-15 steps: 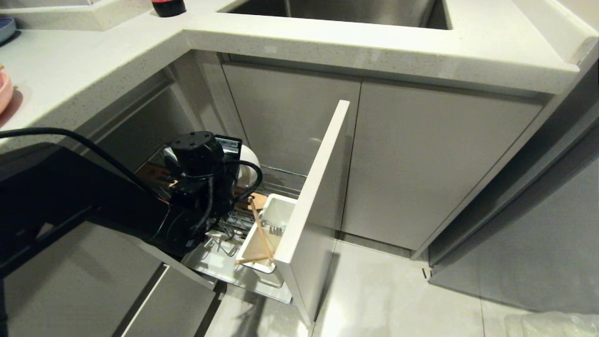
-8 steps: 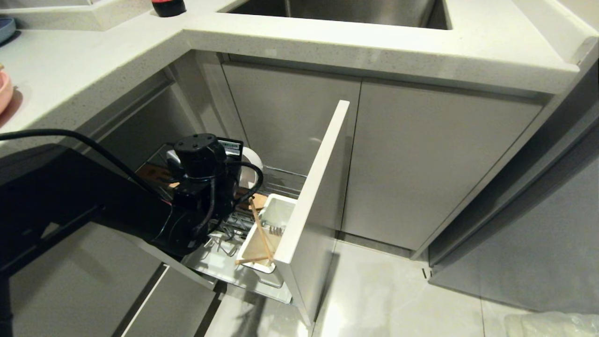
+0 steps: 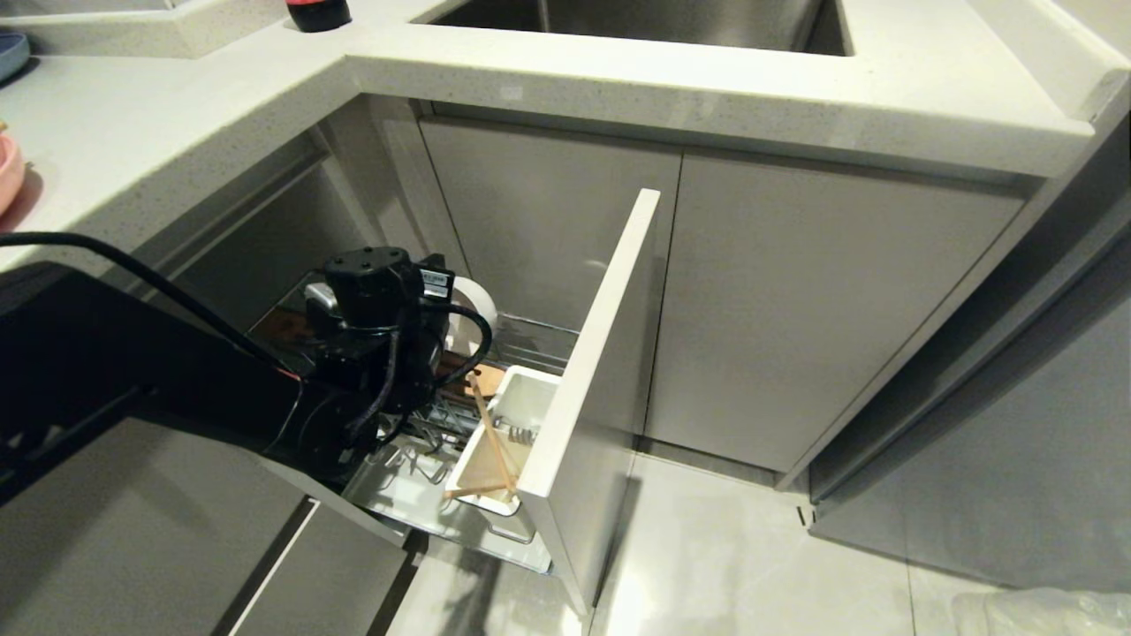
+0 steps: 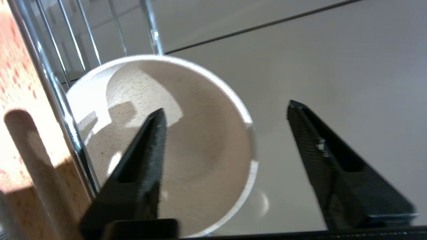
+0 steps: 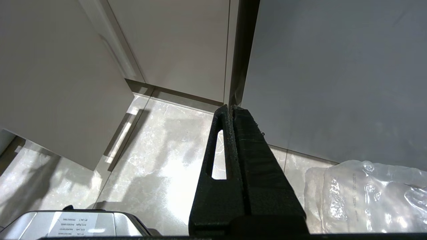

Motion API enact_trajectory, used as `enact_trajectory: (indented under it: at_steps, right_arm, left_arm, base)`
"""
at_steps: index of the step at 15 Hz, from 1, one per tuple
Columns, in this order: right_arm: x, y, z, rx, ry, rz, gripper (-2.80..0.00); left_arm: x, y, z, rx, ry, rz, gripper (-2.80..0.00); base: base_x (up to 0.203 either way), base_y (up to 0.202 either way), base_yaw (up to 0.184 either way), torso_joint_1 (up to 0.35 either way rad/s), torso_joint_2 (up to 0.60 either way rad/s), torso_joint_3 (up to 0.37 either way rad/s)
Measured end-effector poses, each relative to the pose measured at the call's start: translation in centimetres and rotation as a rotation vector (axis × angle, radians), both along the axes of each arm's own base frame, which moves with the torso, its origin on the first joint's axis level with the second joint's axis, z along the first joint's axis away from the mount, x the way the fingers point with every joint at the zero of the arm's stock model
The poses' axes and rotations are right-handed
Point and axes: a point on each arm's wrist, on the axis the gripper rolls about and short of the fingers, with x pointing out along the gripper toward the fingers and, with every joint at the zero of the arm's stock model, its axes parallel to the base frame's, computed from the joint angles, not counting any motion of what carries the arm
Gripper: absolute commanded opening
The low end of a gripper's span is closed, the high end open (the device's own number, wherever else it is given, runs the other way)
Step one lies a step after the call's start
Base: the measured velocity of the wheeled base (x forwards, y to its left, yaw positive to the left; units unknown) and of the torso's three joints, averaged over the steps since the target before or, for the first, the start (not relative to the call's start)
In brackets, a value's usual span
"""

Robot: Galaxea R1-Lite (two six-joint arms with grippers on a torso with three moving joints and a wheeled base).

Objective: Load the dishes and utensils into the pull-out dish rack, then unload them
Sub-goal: Pick up the chopsticks and place it in the cupboard

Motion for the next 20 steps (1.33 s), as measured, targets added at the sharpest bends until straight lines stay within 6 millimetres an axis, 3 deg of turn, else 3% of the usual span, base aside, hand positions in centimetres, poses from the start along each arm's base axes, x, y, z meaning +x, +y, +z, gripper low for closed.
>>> enact_trajectory:
  at_steps: [8, 9, 10, 15, 20]
  right_arm:
    - [0.0, 0.0, 0.0, 0.0, 0.0, 0.0, -2.8]
    - [0.0, 0.0, 0.0, 0.0, 0.0, 0.0, -2.8]
    - [0.0, 0.0, 0.0, 0.0, 0.0, 0.0, -2.8]
    - [0.0, 0.0, 0.0, 0.0, 0.0, 0.0, -2.8]
    - [0.0, 0.0, 0.0, 0.0, 0.0, 0.0, -2.8]
  left_arm:
    - [-3.7, 1.1, 3.6, -0.01, 0.035, -0.01, 0.0]
    - [-4.3, 1.1, 4.2, -0.012, 0.034, -0.017, -1.62]
    - [-4.8, 1.1, 4.7, -0.012, 0.03, -0.025, -2.8]
    - [-7.6, 0.4, 6.3, 0.024, 0.07, -0.082, -2.8]
    - [-10.5, -1.5, 7.7, 0.333, 0.164, -0.178, -2.8]
  base:
    - [0.0, 0.0, 0.0, 0.0, 0.0, 0.0]
    - [0.0, 0.0, 0.0, 0.0, 0.0, 0.0]
    - [0.0, 0.0, 0.0, 0.0, 0.0, 0.0]
    - [0.0, 0.0, 0.0, 0.0, 0.0, 0.0]
    - [0.0, 0.0, 0.0, 0.0, 0.0, 0.0]
